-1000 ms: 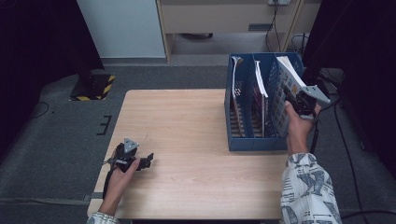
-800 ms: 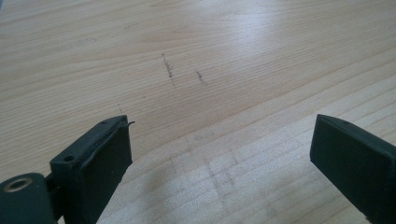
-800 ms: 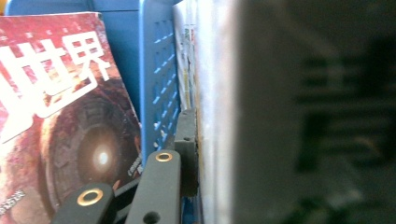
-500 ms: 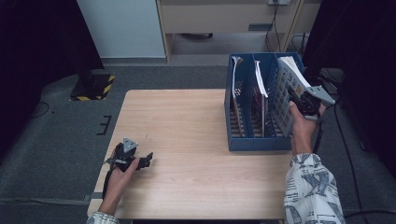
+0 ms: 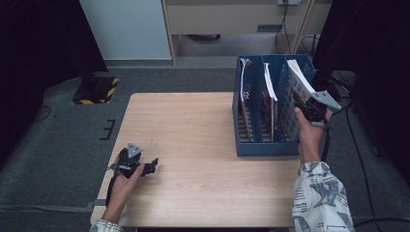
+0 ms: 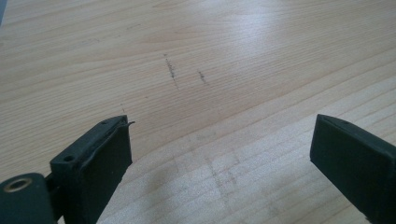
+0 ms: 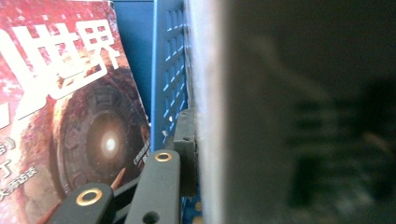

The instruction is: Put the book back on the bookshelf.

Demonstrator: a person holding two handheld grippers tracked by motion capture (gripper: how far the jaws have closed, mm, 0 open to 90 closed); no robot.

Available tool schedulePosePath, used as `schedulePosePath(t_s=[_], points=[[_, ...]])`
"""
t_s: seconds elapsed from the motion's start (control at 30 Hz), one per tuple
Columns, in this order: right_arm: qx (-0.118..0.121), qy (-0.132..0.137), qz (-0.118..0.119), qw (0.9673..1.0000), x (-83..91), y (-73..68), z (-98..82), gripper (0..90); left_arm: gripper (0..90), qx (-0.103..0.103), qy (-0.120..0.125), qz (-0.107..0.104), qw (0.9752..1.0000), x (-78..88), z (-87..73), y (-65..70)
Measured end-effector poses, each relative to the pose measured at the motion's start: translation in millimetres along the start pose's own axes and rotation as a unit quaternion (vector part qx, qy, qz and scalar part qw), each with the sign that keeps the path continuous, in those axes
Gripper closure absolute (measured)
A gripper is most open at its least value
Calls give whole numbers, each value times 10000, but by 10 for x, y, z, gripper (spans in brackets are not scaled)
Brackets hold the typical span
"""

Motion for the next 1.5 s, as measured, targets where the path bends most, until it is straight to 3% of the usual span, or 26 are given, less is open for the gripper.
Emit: schedulePosePath(t_s=[1.0,1.2,1.5], points=[[69,-140,125,9998,32,-113,-45,704,50,20,24,10,10000,16,6,-14],[45,-181,159,9997,53,-115,-57,673,50,22,16,7,10000,12,5,-13],[-15,-230,214,9995,82,-106,-47,541,50,22,20,16,10000,16,6,-20]])
Point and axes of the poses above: each handheld gripper's, and its own axes: x roughly backward along the jaws, z roughly out of its top, y roughly to its right, the point moved 4 cm from there along -x, roughly forward along the jaws, and after that the axes turned 13 degrees about -x, right-handed, at the moved point
